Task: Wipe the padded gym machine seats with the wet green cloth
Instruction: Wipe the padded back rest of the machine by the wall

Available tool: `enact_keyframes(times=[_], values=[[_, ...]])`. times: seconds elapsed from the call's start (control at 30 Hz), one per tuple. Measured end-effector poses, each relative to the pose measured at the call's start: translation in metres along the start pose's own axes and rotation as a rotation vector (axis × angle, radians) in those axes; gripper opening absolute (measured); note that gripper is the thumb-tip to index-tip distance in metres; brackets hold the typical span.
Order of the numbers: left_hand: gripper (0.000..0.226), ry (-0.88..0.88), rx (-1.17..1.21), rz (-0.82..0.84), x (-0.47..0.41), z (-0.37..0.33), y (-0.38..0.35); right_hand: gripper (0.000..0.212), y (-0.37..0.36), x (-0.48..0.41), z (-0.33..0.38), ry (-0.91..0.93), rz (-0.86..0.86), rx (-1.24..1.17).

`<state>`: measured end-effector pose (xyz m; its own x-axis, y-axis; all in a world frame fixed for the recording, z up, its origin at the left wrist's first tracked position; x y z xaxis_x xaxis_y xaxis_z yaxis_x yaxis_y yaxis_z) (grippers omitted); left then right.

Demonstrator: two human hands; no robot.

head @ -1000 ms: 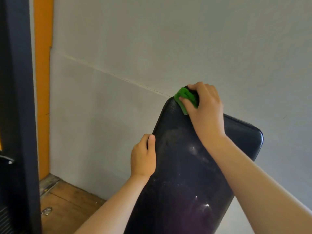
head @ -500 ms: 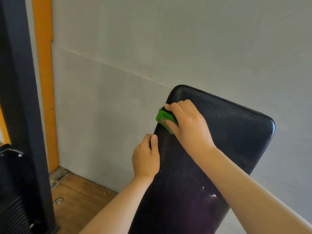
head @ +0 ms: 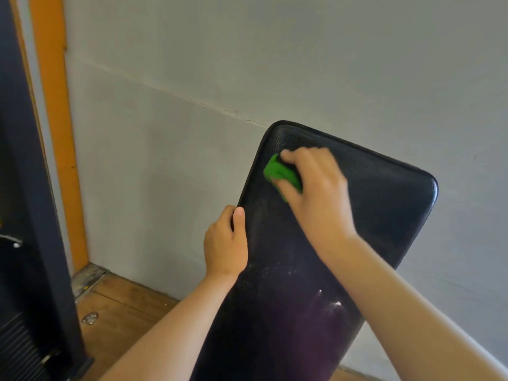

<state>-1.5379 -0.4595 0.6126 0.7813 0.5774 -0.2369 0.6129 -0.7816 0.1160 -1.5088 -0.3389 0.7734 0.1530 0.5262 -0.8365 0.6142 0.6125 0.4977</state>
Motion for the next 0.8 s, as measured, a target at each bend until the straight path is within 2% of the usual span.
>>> enact_keyframes(times=[0.1, 0.17, 0.3, 0.53, 0.67, 0.8], values=[[0.037, 0.001, 0.009, 0.015, -0.001, 0.001, -0.002, 0.025, -0.020, 0.023, 0.020, 0.128, 0.124, 0.010], [0.038, -0.007, 0.011, 0.016, 0.000, 0.001, -0.002, 0.025, -0.019, 0.027, 0.022, 0.159, 0.128, 0.009], [0.045, -0.026, -0.007, -0.005, 0.000, 0.000, 0.000, 0.034, -0.007, 0.012, 0.008, 0.124, 0.089, 0.017], [0.036, -0.020, -0.029, -0.013, 0.002, -0.004, 0.001, 0.031, 0.037, -0.005, -0.033, -0.065, -0.071, 0.022], [0.044, -0.025, -0.036, -0.026, 0.003, -0.005, 0.001, 0.030, 0.028, 0.005, -0.024, -0.021, -0.021, 0.019], [0.039, -0.026, -0.030, -0.038, 0.002, -0.002, 0.002, 0.031, 0.014, 0.024, -0.007, 0.040, 0.063, 0.001]])
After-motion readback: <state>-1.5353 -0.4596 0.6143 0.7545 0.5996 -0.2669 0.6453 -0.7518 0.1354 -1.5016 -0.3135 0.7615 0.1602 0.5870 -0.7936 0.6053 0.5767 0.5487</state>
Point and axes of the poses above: each hand's wrist, its own x-axis away from the middle knuckle, its own y-axis out of the back of the hand, z = x × y, the point moved 7 cm from there along -x, towards the middle knuckle, and after that the axes turned 12 degrees about y, right-handed, at the moved point
